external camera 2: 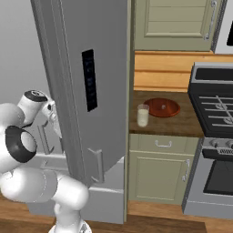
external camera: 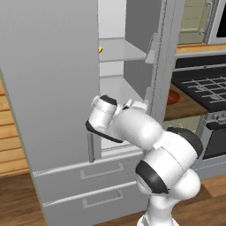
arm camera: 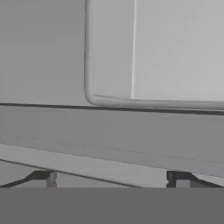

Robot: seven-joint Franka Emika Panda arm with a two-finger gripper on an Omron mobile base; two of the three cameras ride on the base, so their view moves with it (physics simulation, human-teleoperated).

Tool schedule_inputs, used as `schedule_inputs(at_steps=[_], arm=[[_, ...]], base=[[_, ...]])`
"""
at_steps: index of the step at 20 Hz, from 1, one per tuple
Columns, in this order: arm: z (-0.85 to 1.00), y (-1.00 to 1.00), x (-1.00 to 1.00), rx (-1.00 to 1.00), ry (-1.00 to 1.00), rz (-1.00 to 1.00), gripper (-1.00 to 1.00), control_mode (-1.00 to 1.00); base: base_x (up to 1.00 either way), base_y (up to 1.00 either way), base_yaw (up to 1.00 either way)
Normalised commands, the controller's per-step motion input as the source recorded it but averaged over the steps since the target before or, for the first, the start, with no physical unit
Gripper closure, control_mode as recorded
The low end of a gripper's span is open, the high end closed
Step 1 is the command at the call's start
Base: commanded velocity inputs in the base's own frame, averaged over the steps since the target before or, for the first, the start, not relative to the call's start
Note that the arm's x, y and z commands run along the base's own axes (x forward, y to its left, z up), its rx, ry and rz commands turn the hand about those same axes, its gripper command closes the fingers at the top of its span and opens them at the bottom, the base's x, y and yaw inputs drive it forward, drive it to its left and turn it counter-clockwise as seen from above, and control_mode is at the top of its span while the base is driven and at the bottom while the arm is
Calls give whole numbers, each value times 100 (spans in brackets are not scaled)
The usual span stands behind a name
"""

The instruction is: Grab a lemon wedge from the fridge and one ice cube from the ice bowl, and put them in the glass of lemonade.

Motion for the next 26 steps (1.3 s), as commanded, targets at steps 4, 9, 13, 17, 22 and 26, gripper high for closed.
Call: schedule_inputs(at_steps=[4,9,13,17,22,26], arm=[[0,-94,-67,0,-15,-16,-100,-100],[7,-82,-28,-3,-20,-3,-100,-100],[24,-54,3,-4,-12,17,-100,-100],[1,-27,13,-8,-4,51,-100,-100],[0,-58,0,-12,-7,44,-100,-100],[0,-62,9,-6,-6,34,-100,-100]], base=[[0,0,0],[0,0,0],[0,0,0],[0,0,0],[0,0,0],[0,0,0]])
